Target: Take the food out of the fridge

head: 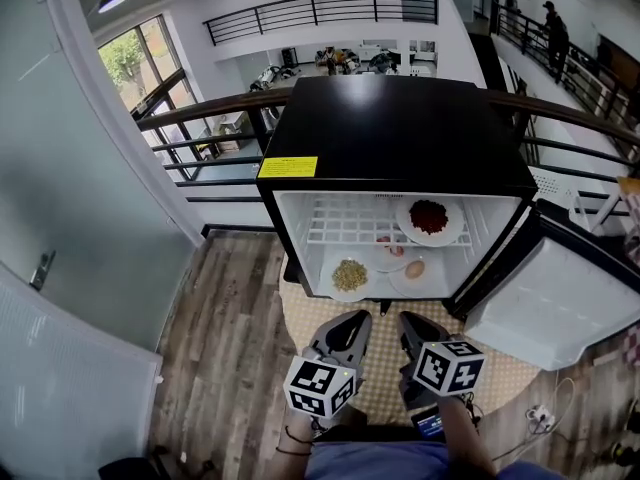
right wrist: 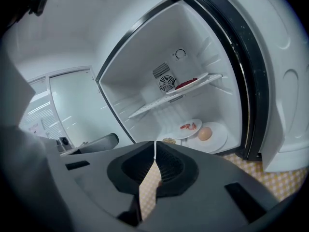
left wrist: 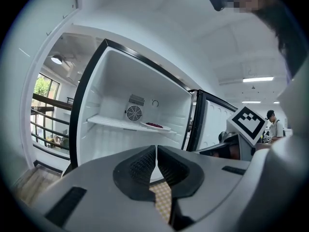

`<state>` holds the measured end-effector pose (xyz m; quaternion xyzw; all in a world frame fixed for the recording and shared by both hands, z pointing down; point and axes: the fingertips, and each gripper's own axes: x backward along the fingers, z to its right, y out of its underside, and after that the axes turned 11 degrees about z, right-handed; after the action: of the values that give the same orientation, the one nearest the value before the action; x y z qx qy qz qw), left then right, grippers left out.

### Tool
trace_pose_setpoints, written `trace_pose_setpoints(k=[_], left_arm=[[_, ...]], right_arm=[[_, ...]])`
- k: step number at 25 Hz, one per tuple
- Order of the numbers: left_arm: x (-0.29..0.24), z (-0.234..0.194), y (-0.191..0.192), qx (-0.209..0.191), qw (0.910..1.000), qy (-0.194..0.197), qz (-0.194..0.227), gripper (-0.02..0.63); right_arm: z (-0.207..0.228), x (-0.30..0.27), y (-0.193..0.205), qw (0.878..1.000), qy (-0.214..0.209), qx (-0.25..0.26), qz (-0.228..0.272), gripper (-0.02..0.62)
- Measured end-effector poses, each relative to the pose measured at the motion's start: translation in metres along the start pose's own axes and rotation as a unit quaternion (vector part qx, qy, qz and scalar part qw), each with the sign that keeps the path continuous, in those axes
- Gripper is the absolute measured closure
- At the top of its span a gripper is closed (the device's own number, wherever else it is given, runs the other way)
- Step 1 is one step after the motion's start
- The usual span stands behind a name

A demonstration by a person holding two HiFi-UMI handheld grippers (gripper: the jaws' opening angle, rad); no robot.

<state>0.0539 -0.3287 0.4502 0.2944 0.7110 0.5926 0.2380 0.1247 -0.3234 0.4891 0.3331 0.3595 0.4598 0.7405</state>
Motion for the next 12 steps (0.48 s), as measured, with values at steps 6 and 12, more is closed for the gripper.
trace_pose_setpoints(k=[6,12], left_arm=[[-0.009,-0.011,0.009,0.003,0.9998,-0.01,-0.014,0.588],[-0.024,-0.016,0.008,0.003,1.0,-0.006,-0.005,0.588]], right_arm=[[0.011,-0.021,0.002,0.997,-0.003,-0.077,-0.004,0.571],[0.032,-0.047,-0.003,0.997,0.016,-0.07,-0.006,0.571]])
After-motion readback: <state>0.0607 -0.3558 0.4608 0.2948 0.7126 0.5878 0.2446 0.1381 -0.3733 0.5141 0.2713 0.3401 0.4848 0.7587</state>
